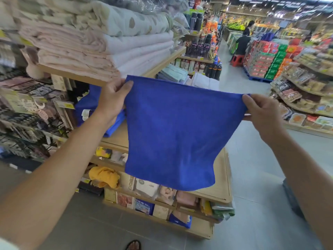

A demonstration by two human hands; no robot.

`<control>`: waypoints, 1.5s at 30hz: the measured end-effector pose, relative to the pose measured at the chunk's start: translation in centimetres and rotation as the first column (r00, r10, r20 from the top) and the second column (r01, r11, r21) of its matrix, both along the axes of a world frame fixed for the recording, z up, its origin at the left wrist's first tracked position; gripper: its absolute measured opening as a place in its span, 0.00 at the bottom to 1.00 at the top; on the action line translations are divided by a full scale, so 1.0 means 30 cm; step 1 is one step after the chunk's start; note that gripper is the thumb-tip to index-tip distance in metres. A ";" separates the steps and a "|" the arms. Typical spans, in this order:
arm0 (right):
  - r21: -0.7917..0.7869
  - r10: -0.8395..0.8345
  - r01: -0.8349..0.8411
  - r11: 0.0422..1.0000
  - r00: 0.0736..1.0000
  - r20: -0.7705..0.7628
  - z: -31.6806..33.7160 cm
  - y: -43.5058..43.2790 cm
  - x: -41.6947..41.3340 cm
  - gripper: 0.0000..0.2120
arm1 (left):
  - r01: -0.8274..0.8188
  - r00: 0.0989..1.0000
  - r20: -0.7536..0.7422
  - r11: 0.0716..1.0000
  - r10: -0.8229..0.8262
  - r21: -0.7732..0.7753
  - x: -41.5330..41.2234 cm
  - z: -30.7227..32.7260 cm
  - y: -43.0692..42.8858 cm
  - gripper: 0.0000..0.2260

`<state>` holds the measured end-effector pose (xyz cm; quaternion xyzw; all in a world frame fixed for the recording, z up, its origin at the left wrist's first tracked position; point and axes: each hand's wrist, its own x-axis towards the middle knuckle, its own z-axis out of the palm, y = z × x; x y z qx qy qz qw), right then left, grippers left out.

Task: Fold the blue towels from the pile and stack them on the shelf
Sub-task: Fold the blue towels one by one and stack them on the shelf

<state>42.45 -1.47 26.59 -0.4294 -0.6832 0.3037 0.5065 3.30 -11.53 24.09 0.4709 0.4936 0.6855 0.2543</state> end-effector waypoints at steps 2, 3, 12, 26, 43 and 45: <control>-0.014 0.051 -0.052 0.999 0.994 -0.097 -0.003 -0.025 0.014 0.09 | 0.065 0.988 0.137 0.996 -0.073 0.059 -0.022 -0.018 -0.026 0.07; -0.011 0.092 -0.095 0.995 0.983 -0.158 -0.003 -0.040 0.015 0.08 | 0.099 0.972 0.202 0.990 -0.118 0.104 -0.034 -0.025 -0.038 0.06; -0.109 0.034 -0.030 0.994 0.999 0.038 -0.155 -0.020 -0.032 0.10 | -0.027 0.999 0.033 0.987 0.033 -0.160 -0.096 -0.184 -0.038 0.10; -0.317 0.009 0.020 0.948 0.996 0.092 -0.245 0.167 -0.140 0.09 | -0.093 0.994 -0.085 0.925 0.066 -0.368 -0.215 -0.268 0.187 0.07; -0.416 -0.125 0.104 0.903 0.992 -0.024 -0.251 0.561 -0.352 0.04 | -0.036 0.999 0.008 0.841 0.048 -0.541 -0.361 -0.305 0.599 0.12; -0.428 -0.113 0.110 0.897 0.993 0.018 -0.303 0.533 -0.352 0.04 | -0.075 0.997 -0.045 0.828 0.061 -0.555 -0.342 -0.323 0.595 0.08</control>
